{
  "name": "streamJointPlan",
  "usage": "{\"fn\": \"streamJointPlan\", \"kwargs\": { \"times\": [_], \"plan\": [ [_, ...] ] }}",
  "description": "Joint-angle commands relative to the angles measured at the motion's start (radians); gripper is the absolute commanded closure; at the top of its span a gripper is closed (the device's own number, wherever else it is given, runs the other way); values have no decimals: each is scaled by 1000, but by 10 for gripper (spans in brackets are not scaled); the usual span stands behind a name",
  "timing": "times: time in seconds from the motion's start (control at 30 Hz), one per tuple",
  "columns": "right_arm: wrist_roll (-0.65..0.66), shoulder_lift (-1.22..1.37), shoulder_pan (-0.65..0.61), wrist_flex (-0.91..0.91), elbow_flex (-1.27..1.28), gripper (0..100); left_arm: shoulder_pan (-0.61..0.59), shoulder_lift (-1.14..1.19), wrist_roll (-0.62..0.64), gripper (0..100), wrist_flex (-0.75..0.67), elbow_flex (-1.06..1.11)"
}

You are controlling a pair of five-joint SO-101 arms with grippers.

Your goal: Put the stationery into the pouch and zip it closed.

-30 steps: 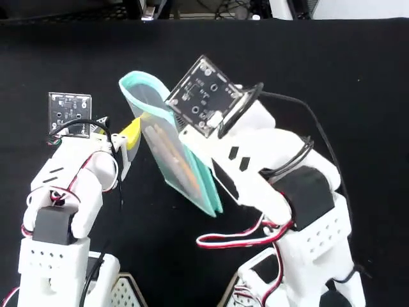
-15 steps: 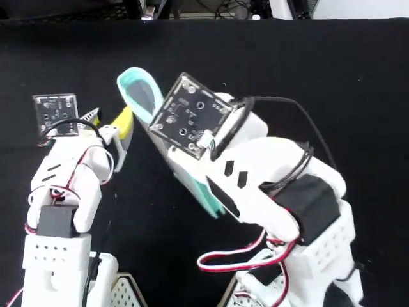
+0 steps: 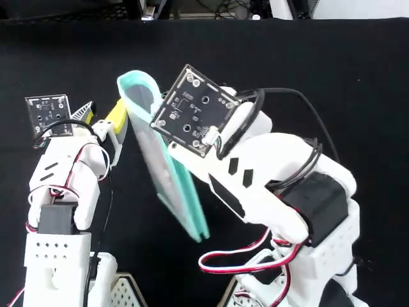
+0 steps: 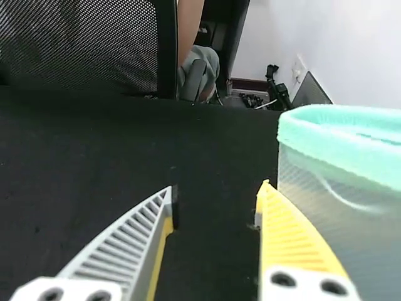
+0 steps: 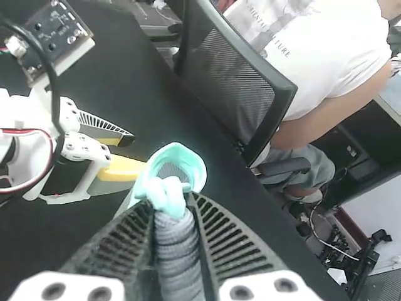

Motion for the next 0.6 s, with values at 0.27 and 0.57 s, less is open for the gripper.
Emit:
{"fn": "streamJointPlan", "kwargs": {
  "times": [0.27,0.57],
  "plan": [
    [3,110,127,-132,5,986,-4,-9,11,775,206,-153],
    [3,143,127,-135,1,986,148,-12,6,775,445,-320]
  ]
}}
